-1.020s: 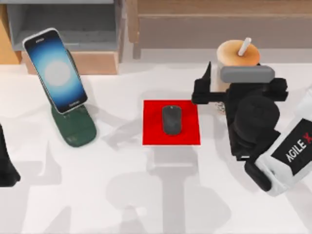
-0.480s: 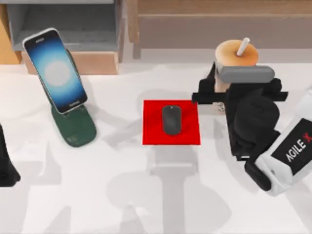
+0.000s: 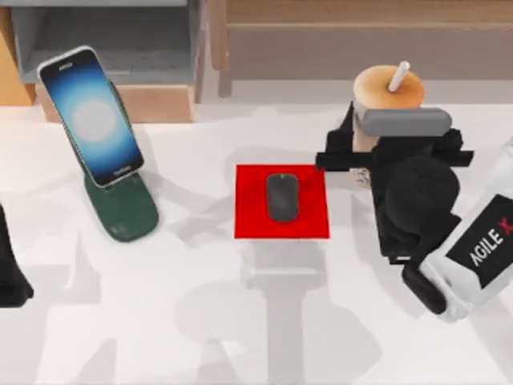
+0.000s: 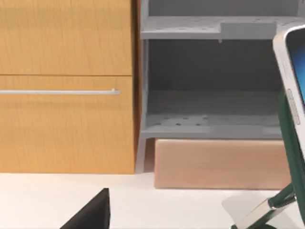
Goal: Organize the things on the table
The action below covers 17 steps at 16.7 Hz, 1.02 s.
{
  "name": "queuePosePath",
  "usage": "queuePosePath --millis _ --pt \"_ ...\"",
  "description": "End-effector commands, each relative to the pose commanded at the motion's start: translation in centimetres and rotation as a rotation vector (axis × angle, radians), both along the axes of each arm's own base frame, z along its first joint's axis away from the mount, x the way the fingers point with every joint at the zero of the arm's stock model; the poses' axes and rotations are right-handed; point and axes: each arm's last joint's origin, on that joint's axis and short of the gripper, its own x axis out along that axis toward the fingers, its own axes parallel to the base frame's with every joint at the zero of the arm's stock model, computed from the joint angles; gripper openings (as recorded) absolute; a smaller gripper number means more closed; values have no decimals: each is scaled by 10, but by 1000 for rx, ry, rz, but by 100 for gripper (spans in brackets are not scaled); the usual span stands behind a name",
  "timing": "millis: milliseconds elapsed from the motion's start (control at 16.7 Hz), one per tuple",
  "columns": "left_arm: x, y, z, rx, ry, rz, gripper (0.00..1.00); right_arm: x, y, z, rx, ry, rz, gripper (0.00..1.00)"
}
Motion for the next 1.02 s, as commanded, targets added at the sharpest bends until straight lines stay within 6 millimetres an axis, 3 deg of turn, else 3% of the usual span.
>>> queuePosePath --millis 900,1020 --pt "0 0 0 0 0 0 100 0 1 9 3 0 3 0" --pt "0 0 0 0 0 0 100 3 2 20 24 -33 1 0"
